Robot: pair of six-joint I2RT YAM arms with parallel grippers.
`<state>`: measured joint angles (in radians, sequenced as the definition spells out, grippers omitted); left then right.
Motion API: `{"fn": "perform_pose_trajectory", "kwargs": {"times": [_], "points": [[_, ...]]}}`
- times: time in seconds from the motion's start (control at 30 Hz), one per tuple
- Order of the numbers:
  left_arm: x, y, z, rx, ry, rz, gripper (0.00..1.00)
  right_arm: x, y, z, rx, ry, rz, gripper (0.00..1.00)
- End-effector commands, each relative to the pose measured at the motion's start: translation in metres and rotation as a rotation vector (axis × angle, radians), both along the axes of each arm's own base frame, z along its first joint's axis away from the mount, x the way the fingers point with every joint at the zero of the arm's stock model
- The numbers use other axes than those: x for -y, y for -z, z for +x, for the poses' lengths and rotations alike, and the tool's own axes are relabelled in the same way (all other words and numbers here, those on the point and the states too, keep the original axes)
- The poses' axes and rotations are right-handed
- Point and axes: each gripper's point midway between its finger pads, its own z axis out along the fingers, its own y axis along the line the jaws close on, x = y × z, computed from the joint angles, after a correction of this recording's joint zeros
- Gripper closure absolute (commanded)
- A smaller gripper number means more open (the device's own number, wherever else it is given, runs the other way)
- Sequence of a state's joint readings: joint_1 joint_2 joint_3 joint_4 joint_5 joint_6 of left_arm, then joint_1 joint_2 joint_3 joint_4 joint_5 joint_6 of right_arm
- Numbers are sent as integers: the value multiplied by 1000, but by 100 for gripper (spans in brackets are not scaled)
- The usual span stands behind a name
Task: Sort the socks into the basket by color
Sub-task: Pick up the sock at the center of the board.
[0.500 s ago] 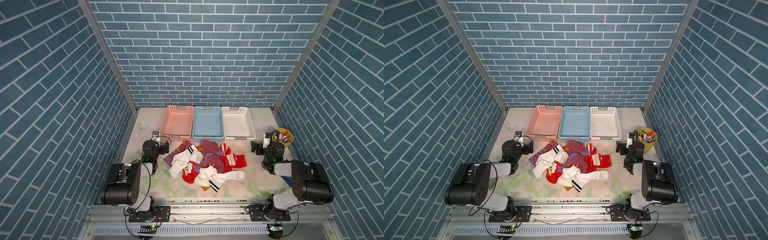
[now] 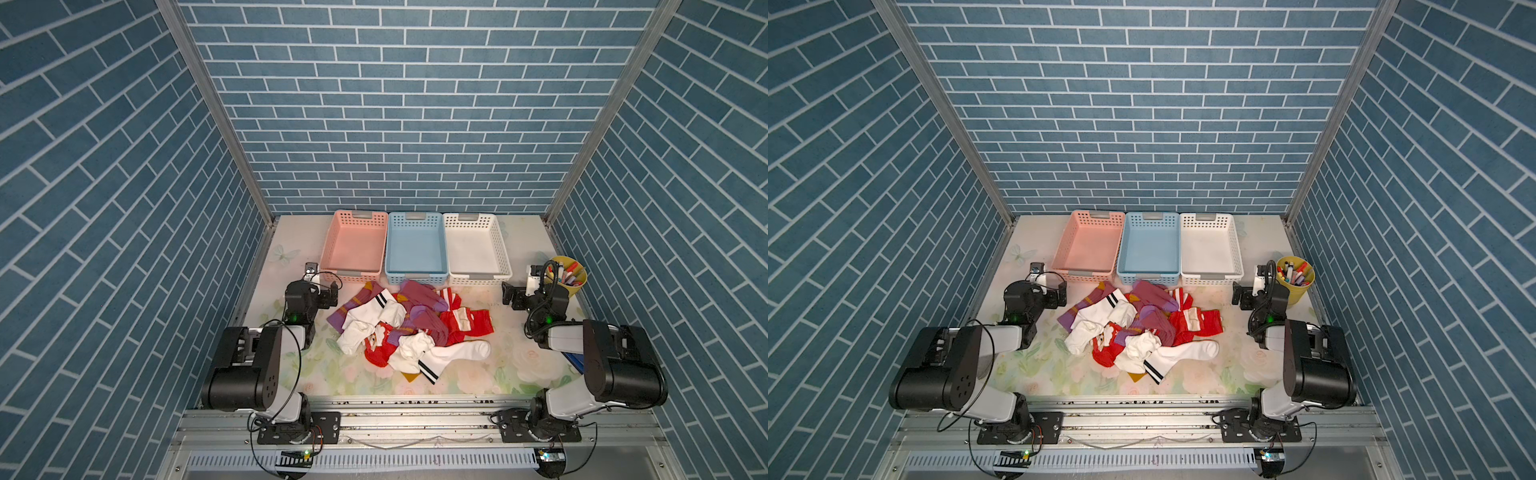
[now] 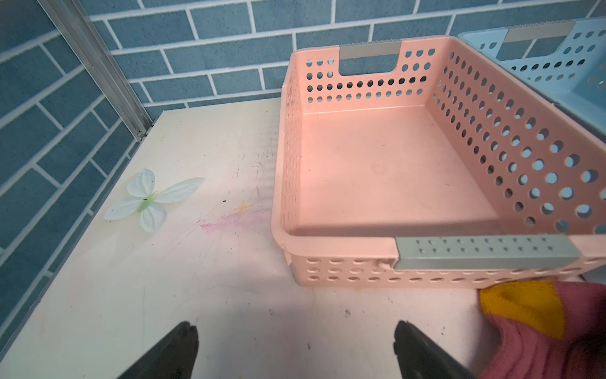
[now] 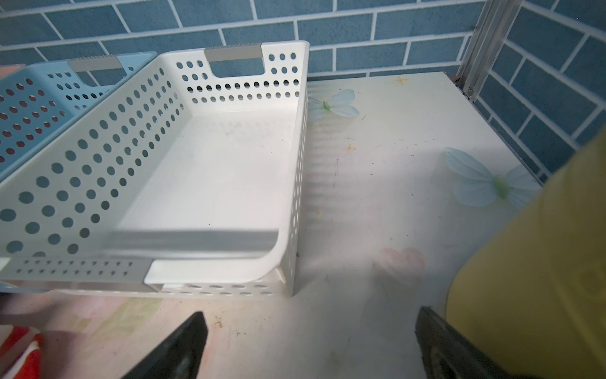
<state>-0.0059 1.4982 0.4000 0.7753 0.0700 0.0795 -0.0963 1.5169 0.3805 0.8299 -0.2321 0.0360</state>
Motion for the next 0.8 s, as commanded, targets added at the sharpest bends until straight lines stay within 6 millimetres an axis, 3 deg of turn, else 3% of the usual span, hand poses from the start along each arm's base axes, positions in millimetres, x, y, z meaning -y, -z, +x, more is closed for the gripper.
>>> {"fn": "perform_pose_trajectory", "kwargs": {"times": [0.0, 0.6, 0.7, 0.77], "points": [[-1, -3, 3, 5, 1, 2, 0, 3, -2, 5, 6, 7, -19, 1], [-3, -10, 6, -23, -46, 54, 0, 9, -8, 5, -8, 46, -18, 1], [-18, -32, -2, -22, -137, 63, 0, 6, -22, 3, -24, 20, -25, 1], [-18, -61, -12, 23, -149, 18, 0, 7, -36, 0, -95, 26, -35, 1]]}}
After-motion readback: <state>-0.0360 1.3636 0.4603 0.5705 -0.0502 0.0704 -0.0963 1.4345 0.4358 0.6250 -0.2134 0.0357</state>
